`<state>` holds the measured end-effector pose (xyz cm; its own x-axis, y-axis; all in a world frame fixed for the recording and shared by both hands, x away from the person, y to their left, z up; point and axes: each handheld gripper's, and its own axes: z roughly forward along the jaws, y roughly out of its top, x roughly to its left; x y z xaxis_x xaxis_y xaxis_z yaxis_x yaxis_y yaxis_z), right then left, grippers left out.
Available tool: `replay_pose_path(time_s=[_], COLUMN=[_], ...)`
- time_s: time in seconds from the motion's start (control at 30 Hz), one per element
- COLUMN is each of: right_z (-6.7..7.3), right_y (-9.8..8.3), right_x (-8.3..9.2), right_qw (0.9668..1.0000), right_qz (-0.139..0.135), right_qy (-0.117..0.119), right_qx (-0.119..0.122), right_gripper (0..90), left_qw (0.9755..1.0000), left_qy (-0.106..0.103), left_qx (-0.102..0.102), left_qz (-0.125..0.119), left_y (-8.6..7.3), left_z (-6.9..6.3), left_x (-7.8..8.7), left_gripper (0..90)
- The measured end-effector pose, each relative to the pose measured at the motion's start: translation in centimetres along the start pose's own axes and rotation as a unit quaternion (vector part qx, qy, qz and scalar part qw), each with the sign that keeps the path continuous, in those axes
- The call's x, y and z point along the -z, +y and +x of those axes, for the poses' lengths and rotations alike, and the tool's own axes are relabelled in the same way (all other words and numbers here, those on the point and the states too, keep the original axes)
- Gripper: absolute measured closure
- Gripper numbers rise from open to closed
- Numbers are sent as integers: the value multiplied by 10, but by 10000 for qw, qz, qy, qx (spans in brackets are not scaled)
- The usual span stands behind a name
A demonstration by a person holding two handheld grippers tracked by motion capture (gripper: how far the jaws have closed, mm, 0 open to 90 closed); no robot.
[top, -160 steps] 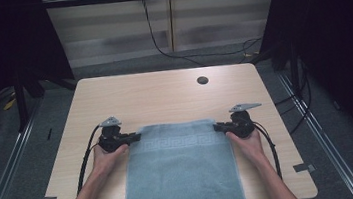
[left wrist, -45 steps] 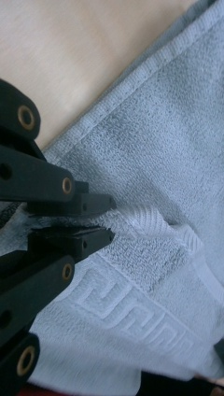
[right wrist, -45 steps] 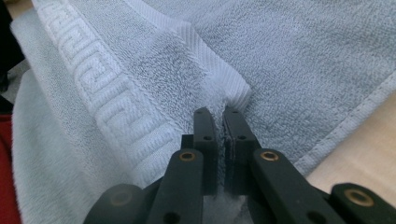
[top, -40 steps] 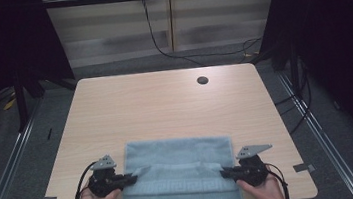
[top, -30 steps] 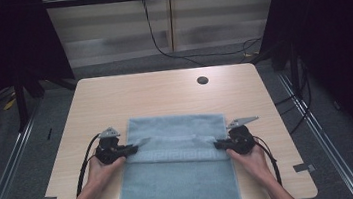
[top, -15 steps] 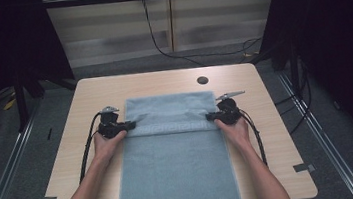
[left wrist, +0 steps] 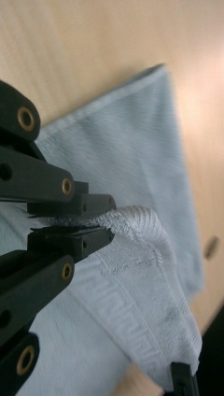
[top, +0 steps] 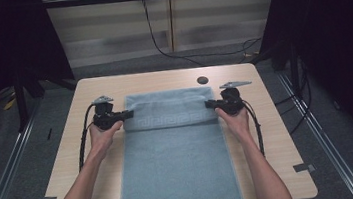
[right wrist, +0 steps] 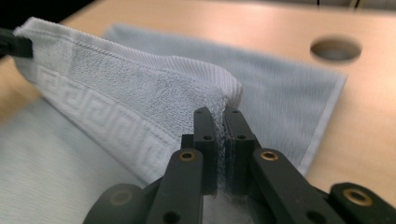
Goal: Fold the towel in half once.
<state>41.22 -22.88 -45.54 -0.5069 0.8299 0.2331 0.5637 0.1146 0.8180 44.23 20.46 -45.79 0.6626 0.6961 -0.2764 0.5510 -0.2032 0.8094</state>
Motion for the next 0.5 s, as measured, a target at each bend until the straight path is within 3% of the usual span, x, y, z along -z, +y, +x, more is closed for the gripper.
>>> replay_pose_path(time_s=[0.03, 0.13, 0.17, 0.23, 0.27, 0.37, 0.4, 0.5], right_z=[3, 10, 20, 28, 28, 46, 50, 57], right_y=[7, 19, 33, 44, 44, 60, 62, 64], right_x=[7, 21, 38, 51, 51, 79, 85, 96], right_qw=[9999, 9993, 9979, 9965, 9965, 9929, 9922, 9906], right_qz=[-130, -319, -560, -719, -719, -972, -999, -1067], right_qy=[36, 106, 160, 230, 230, 349, 361, 423], right_qx=[81, 170, 290, 372, 372, 593, 651, 746], right_gripper=[859, 859, 859, 859, 859, 859, 859, 859], left_qw=[9998, 9993, 9980, 9965, 9965, 9947, 9930, 9915], left_qy=[-50, -96, -174, -267, -267, -325, -416, -501], left_qx=[-36, -78, -55, -112, -112, -270, -340, -409], left_qz=[-180, -357, -613, -781, -781, -937, -1047, -1129], left_y=[7, 15, 24, 31, 31, 38, 41, 42], left_z=[-5, -11, -18, -25, -25, -36, -43, -51], left_x=[13, 28, 46, 61, 61, 82, 94, 105], left_gripper=[849, 849, 850, 850, 850, 850, 850, 850])
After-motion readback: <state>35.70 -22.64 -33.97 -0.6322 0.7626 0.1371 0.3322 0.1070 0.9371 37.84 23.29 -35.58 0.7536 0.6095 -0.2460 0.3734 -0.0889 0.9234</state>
